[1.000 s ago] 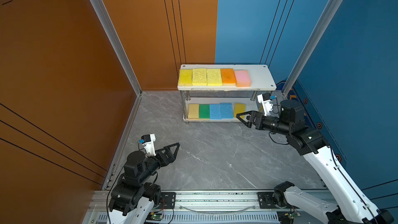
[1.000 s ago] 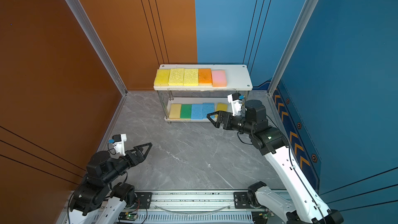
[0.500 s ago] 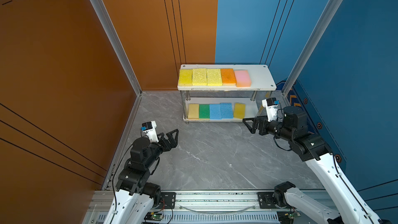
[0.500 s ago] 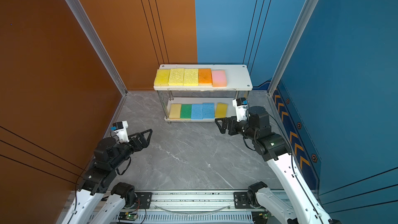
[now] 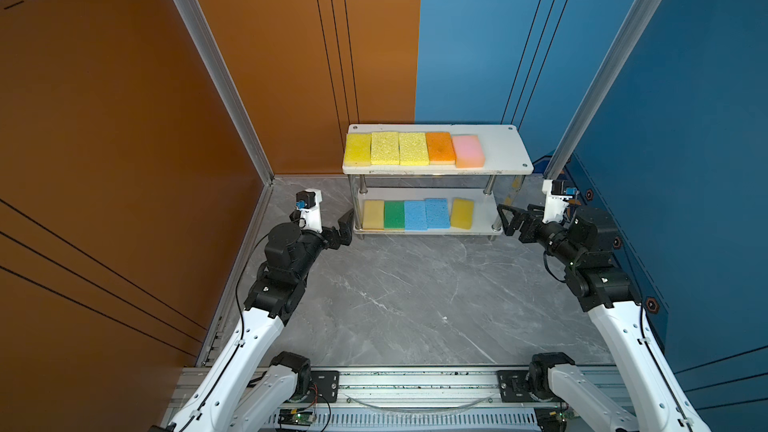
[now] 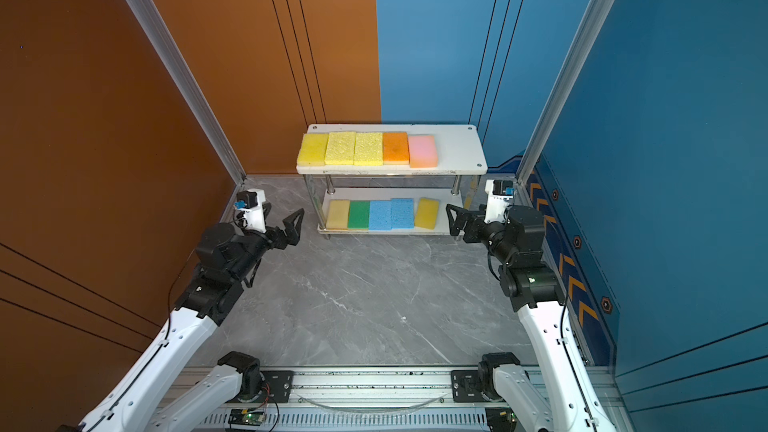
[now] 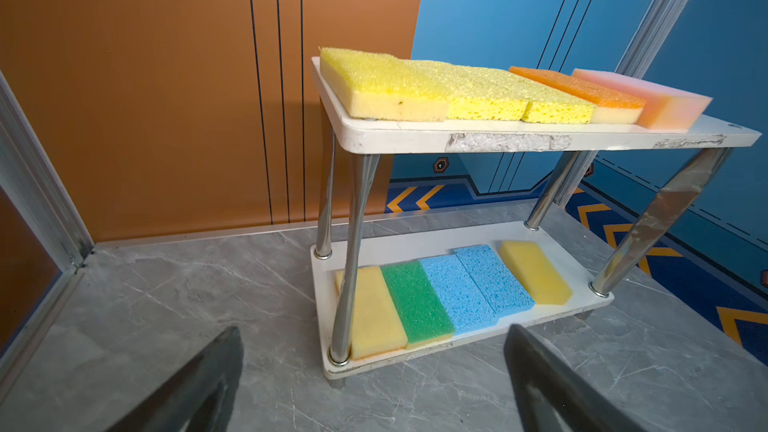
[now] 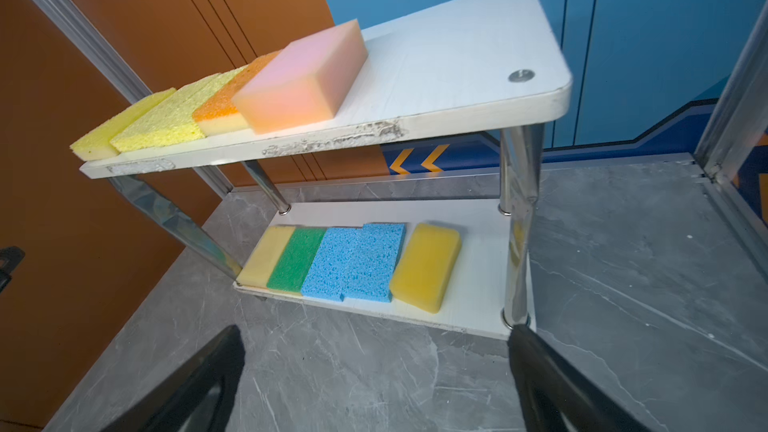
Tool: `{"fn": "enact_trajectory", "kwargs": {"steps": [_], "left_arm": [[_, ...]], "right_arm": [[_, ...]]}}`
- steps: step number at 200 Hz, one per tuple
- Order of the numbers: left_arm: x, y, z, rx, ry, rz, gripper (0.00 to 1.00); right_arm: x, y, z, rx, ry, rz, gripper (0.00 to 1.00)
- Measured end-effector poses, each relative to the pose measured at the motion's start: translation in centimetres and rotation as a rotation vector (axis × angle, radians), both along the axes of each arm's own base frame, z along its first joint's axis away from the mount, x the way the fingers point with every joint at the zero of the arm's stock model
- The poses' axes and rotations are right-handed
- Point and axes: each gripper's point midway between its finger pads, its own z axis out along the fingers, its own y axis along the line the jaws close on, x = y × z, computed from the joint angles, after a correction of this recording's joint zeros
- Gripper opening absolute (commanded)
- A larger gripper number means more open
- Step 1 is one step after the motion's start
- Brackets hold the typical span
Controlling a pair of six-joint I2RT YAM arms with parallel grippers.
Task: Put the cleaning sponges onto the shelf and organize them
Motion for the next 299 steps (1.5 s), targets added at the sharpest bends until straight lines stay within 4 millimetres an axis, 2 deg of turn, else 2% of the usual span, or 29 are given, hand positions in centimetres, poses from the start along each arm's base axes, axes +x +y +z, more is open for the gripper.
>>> {"fn": "enact_trajectory", "kwargs": {"steps": [17,36,51,78,96,127,177,218,269,299], "left_arm": [[0.1,0.3,-0.1,0.066,-0.025,0.009,0.98],[-0.1,0.7,-1.3,0.123,-0.030,0.027,0.98],[-0.2,1.6,-3.6,0.148,-0.007,0.057,0.98],[-0.4,4.3,-8.5,0.175,0.077,0.149,0.98],[-0.6,5.3,-10.3,0.176,0.113,0.183,0.98],[-0.4,6.6,-11.0,0.149,0.139,0.227,0.98],[0.3,8.5,-12.9,0.126,0.210,0.288,0.98],[1.1,9.5,-14.1,0.127,0.242,0.320,0.98],[2.4,10.2,-16.7,0.137,0.311,0.337,0.98],[3.6,10.6,-17.4,0.139,0.329,0.344,0.98]], "right_arm": [[0.2,-1.3,-0.4,-0.012,-0.006,-0.043,1.00],[-0.3,-2.3,-2.1,-0.050,0.005,-0.067,1.00],[-0.9,-2.9,-4.2,-0.085,0.025,-0.081,1.00],[-1.9,-4.7,-7.8,-0.120,0.075,-0.137,1.00],[-2.0,-5.6,-9.3,-0.137,0.103,-0.162,1.00],[-1.6,-6.1,-11.5,-0.150,0.151,-0.166,1.00],[-0.1,-7.0,-16.9,-0.178,0.261,-0.188,1.00],[1.5,-7.5,-19.5,-0.201,0.293,-0.205,1.00],[4.0,-6.9,-22.7,-0.216,0.327,-0.180,1.00],[5.5,-6.3,-24.9,-0.236,0.355,-0.162,1.00]]}}
